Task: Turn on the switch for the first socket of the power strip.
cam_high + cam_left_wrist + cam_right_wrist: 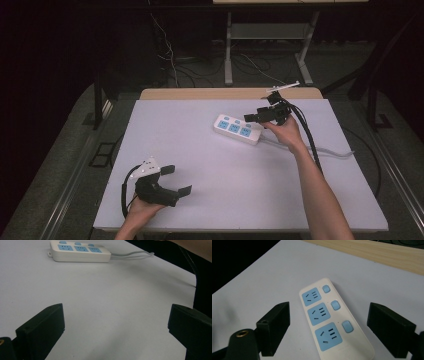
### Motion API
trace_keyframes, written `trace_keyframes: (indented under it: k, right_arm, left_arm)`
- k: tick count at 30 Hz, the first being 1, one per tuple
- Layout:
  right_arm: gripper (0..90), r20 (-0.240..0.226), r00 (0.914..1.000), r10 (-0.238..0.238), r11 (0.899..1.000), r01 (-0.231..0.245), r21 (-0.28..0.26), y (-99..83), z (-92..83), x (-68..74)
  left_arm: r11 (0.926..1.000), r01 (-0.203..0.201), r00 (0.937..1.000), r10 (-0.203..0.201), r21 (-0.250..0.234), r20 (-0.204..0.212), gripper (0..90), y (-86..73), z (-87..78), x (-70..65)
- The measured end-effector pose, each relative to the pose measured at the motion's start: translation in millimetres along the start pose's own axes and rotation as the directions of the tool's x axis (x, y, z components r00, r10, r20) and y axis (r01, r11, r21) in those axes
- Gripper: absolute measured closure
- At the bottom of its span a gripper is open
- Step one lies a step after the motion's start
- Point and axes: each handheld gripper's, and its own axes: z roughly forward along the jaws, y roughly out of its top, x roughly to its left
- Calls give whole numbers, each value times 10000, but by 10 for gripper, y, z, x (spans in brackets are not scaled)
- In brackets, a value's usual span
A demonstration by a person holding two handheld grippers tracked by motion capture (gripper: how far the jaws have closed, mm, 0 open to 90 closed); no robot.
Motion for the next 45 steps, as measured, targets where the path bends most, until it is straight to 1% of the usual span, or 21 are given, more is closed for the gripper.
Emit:
trace_keyframes:
  k: [1,3,6,9,11,13,18,20,23,25,34,37,39,45]
  right_arm:
    - [234,-7,10000,5,10000,-5,-4,-4,16,-6]
    - [271,8,10000,34,10000,-34,-1,-12,46,-10]
    - [398,-101,9999,61,10000,-61,-56,-22,84,-12]
    - [518,-102,9999,36,10000,-36,-11,-34,131,-7]
    - [595,-200,9998,-11,10000,12,41,-45,166,-11]
    - [670,-184,9998,-29,10000,29,29,-54,199,-20]
    - [782,-120,9998,146,9999,-146,-12,-81,252,-73]
    - [825,5,10000,52,10000,-52,61,-93,274,-91]
    - [881,34,10000,86,9998,-87,163,-108,306,-121]
    - [894,9,9999,119,9996,-119,238,-119,322,-137]
    - [895,476,9988,-101,9975,68,702,-161,401,-182]
    - [896,482,9988,-63,9963,21,857,-183,426,-213]
    - [897,313,9995,110,9968,-134,786,-200,436,-228]
    - [898,288,9995,154,9978,-172,645,-205,456,-233]
  left_arm:
    - [10000,15,10000,-15,-4,4,0,-1,-1,1]
    - [10000,21,10000,-21,-2,7,0,-2,0,1]
    - [10000,-16,10000,15,28,21,0,0,1,1]
    - [10000,-2,10000,2,33,20,0,2,-1,4]
    - [10000,16,10000,-16,-7,-6,0,1,-13,15]
    - [10000,64,10000,-64,-55,-20,0,0,-21,17]
    - [10000,59,10000,-59,-55,-50,0,0,-32,28]
    - [10000,59,10000,-59,-45,-51,0,-1,-31,30]
    - [10000,65,10000,-65,-47,-62,0,-2,-30,33]
    - [10000,65,9999,-66,-48,-84,0,-3,-29,37]
    - [10000,32,9999,-32,41,-125,0,-4,-25,42]
    - [10000,-4,9999,5,29,-165,0,-4,-28,45]
    - [10000,-12,9998,12,10,-181,0,-3,-29,46]
    - [10000,-42,9997,42,20,-222,0,-2,-27,44]
